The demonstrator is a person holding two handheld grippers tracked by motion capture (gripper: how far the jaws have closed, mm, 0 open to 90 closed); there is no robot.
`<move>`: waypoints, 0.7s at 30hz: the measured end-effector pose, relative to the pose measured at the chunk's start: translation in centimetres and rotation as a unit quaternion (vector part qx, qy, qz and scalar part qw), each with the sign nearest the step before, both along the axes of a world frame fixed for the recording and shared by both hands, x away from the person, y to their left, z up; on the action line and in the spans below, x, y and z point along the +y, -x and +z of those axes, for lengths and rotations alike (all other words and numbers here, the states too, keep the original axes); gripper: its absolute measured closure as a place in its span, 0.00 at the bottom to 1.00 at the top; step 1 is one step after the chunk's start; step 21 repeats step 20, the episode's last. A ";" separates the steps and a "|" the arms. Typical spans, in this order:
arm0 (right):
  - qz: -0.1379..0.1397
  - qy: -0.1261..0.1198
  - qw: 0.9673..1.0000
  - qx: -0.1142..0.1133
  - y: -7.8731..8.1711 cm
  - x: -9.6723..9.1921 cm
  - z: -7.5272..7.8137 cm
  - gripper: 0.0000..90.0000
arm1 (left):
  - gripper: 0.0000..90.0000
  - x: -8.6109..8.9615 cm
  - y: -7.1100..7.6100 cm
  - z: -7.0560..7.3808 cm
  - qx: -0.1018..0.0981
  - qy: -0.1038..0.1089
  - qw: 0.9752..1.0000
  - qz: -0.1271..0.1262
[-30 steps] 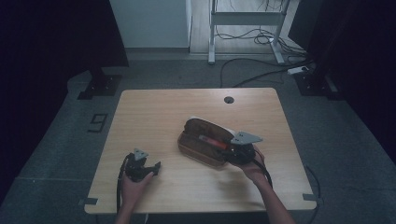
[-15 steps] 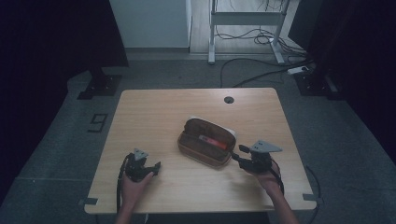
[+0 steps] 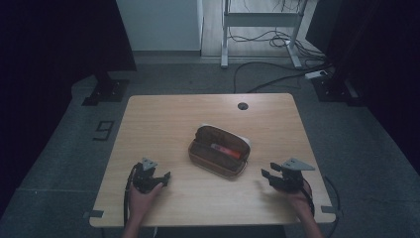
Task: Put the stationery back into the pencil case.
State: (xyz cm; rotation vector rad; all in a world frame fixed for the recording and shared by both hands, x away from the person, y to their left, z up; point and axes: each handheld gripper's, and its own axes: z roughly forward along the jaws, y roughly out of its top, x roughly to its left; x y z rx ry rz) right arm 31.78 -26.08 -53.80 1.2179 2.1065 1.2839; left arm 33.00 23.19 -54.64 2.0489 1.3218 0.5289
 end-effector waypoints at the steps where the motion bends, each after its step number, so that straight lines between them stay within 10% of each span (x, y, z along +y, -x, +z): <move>1: 0.000 0.000 1.000 0.000 0.0 0.0 0.0 0.51 | 0.24 0.0 0.0 0.0 0.000 0.000 1.000 0.000; 21: -0.004 0.018 1.000 0.017 -0.3 0.0 -1.1 0.46 | 0.24 0.0 0.0 0.0 0.000 0.000 1.000 0.000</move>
